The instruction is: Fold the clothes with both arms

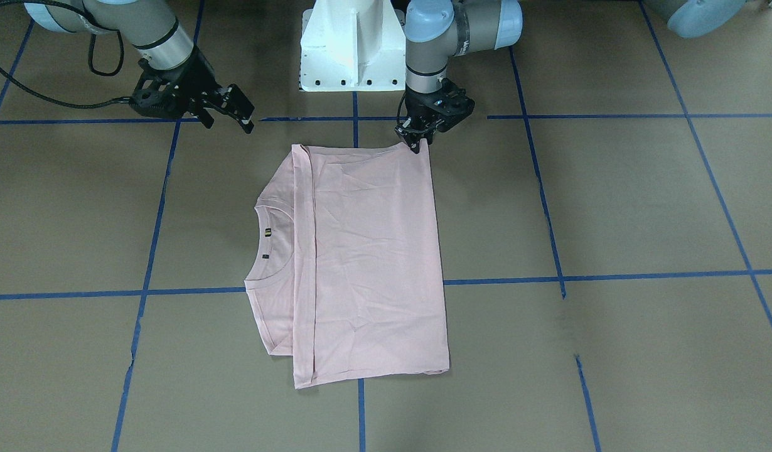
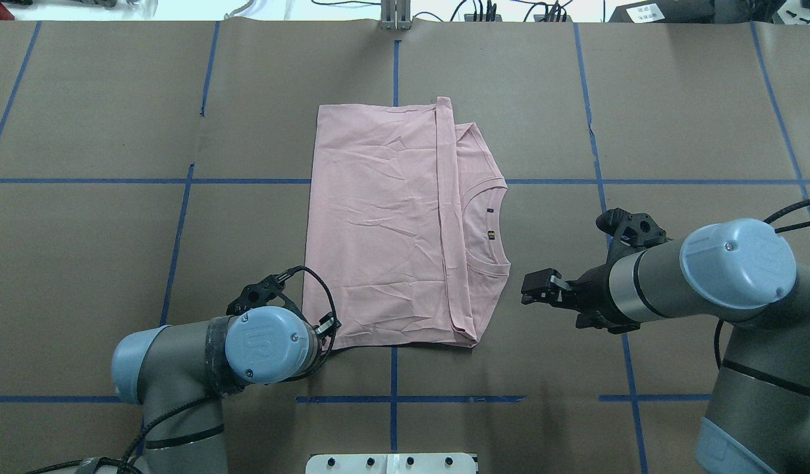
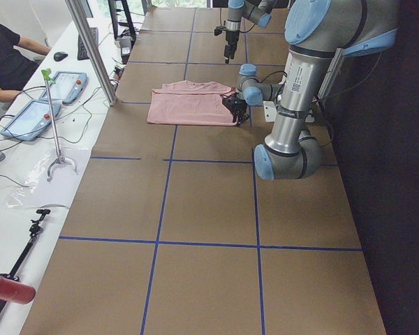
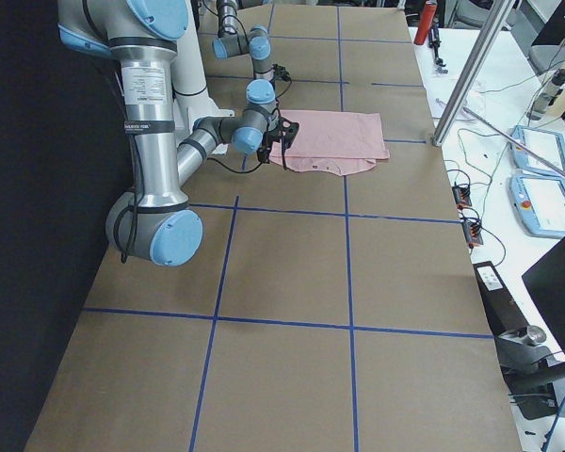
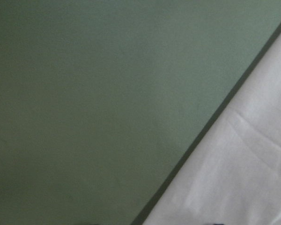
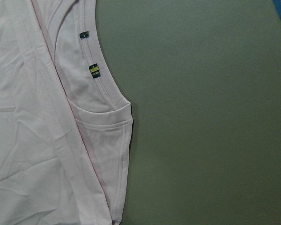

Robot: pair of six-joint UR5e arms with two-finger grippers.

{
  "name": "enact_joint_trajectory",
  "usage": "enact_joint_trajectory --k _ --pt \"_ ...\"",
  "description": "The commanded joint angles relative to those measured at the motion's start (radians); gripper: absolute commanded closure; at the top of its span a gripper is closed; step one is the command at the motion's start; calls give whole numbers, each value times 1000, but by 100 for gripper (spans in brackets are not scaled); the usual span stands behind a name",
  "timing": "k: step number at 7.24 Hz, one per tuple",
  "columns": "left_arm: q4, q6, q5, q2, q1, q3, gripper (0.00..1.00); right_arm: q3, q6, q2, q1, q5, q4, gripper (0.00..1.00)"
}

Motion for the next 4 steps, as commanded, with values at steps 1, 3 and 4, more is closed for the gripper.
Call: enact_joint_trajectory --k 1,3,4 --pt "3 9 -5 1 6 -14 100 0 -2 -1 3 1 1 0" --pt "43 14 -8 2 6 -71 100 -1 -2 -1 3 1 0 0" --pt "49 11 -8 2 6 -75 100 -1 -2 -1 6 1 0 0"
